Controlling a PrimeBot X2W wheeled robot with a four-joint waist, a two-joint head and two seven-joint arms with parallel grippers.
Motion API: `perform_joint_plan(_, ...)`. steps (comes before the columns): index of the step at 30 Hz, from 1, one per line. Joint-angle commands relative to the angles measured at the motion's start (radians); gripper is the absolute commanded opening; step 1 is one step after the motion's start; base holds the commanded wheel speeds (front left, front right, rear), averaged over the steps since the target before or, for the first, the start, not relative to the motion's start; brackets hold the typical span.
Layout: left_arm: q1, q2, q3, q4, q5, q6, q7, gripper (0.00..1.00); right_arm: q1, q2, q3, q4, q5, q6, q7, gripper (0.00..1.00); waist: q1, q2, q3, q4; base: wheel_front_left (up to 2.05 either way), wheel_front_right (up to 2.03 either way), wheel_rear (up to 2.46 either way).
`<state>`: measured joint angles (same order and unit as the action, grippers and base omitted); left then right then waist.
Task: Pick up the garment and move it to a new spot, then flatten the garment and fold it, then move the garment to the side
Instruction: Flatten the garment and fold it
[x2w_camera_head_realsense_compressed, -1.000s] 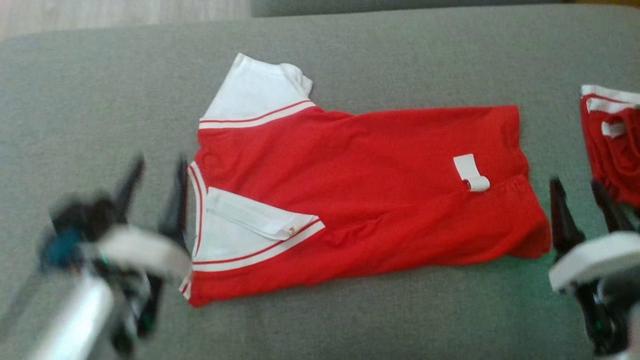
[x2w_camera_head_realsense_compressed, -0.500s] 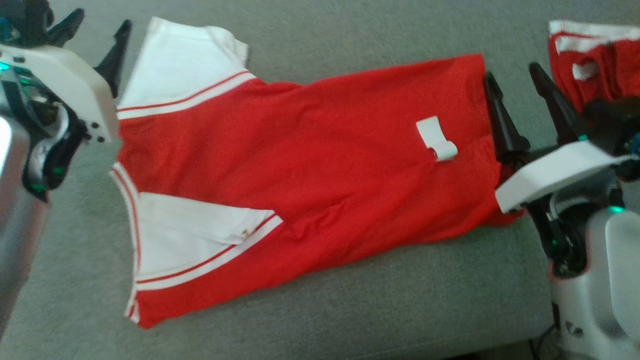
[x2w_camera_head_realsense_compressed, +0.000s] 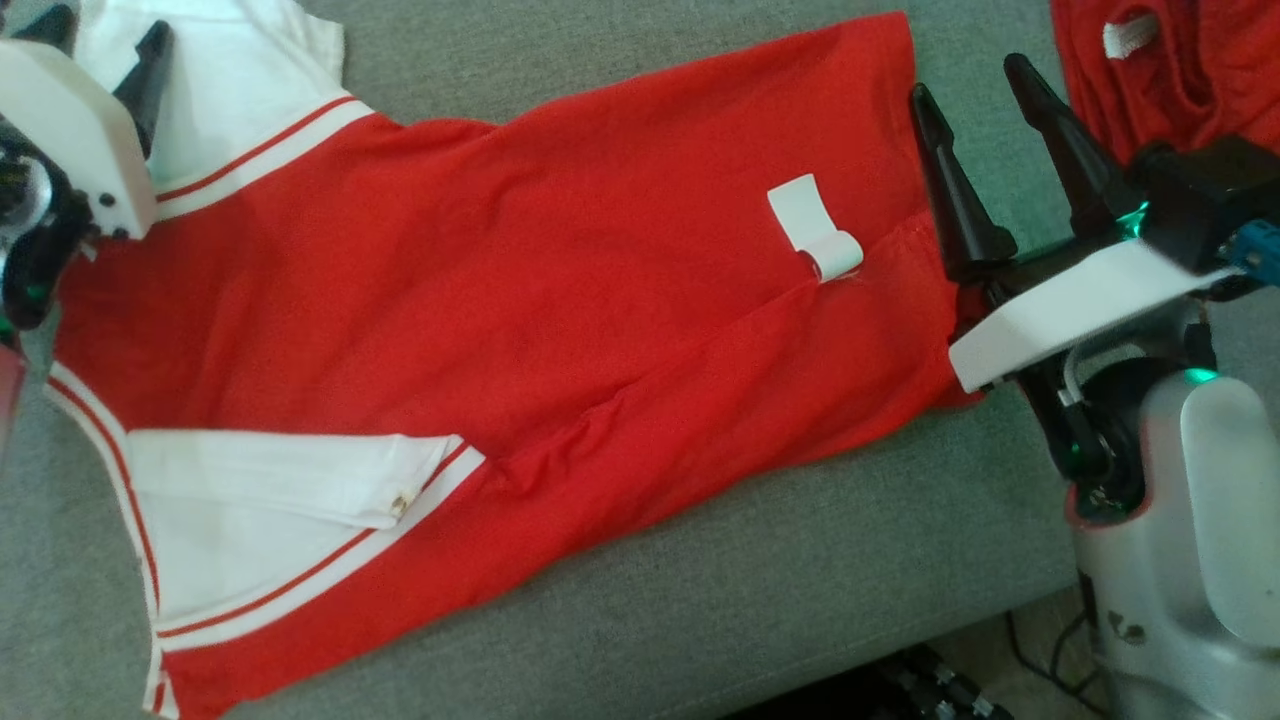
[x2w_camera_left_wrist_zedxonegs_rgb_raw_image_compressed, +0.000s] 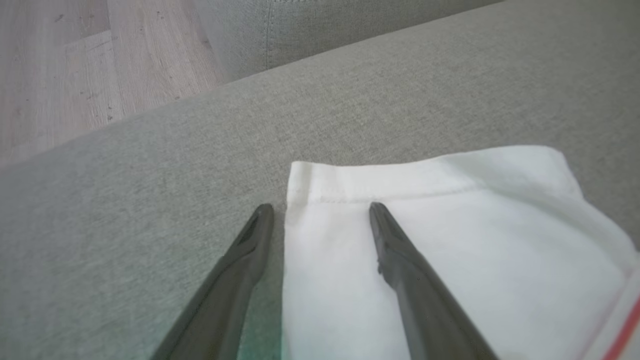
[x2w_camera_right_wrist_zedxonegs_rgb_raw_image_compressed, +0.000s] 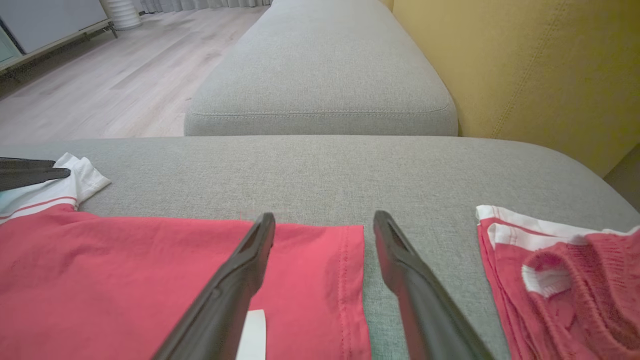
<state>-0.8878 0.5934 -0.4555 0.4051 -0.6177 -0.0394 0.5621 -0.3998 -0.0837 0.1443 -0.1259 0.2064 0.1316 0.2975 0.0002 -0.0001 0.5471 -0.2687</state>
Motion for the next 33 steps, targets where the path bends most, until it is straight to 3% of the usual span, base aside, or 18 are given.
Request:
perform_joint_plan(1,-0.05,0.054,0.035,-0.022,-0.002,-0.003,0.007,1.0,-0.012,-0.01,0.017,-0.038,0.006,-0.001,-0.008,1.0,-0.0002,0.0001,0.01,-0.007,0.0,0.0,0.0)
perform_joint_plan(6,-0.054,0.041,0.006,-0.012,-0.004,-0.018,0.038,1.0,-0.025,-0.012,0.025,-0.038,0.005,-0.001,-0.01,1.0,-0.0002,0.0001,0.021,-0.002,0.0,0.0,0.0)
perform_joint_plan(7,-0.055,0.037,0.0,-0.014,-0.006,-0.022,0.044,0.94,-0.03,-0.013,0.027,-0.037,0.005,-0.001,-0.01,1.0,-0.0002,0.0001,0.023,0.001,0.0,0.0,0.0)
perform_joint_plan(8,-0.057,0.034,-0.004,-0.017,-0.007,-0.025,0.045,0.54,-0.035,-0.014,0.029,-0.036,0.005,-0.001,-0.01,1.0,-0.0002,0.0001,0.025,0.004,0.0,0.0,0.0)
perform_joint_plan(9,-0.06,0.025,-0.011,-0.023,-0.006,-0.028,0.041,0.06,-0.048,-0.021,0.037,-0.029,0.003,-0.001,-0.005,1.0,-0.0002,0.0001,0.026,0.011,0.0,0.0,0.0)
perform_joint_plan(10,-0.065,0.019,-0.02,-0.028,-0.002,-0.033,0.031,0.0,-0.066,-0.031,0.043,-0.013,0.003,-0.001,0.005,1.0,-0.0002,0.0001,0.023,0.022,0.0,0.0,0.0)
perform_joint_plan(22,-0.106,-0.055,-0.033,-0.129,0.015,-0.05,-0.143,0.0,-0.236,-0.125,-0.028,0.273,-0.03,-0.001,0.163,1.0,-0.0002,0.0001,-0.018,0.137,0.0,0.0,0.0)
perform_joint_plan(32,-0.063,-0.064,-0.034,-0.202,-0.002,-0.037,-0.168,0.0,-0.316,-0.127,-0.066,0.465,-0.005,-0.001,0.229,1.0,-0.0002,0.0001,-0.019,0.201,0.0,0.0,0.0)
perform_joint_plan(33,-0.059,-0.066,-0.033,-0.205,-0.004,-0.034,-0.171,0.0,-0.32,-0.129,-0.066,0.48,-0.004,-0.001,0.232,0.9,-0.0002,0.0001,-0.018,0.204,0.0,0.0,0.0)
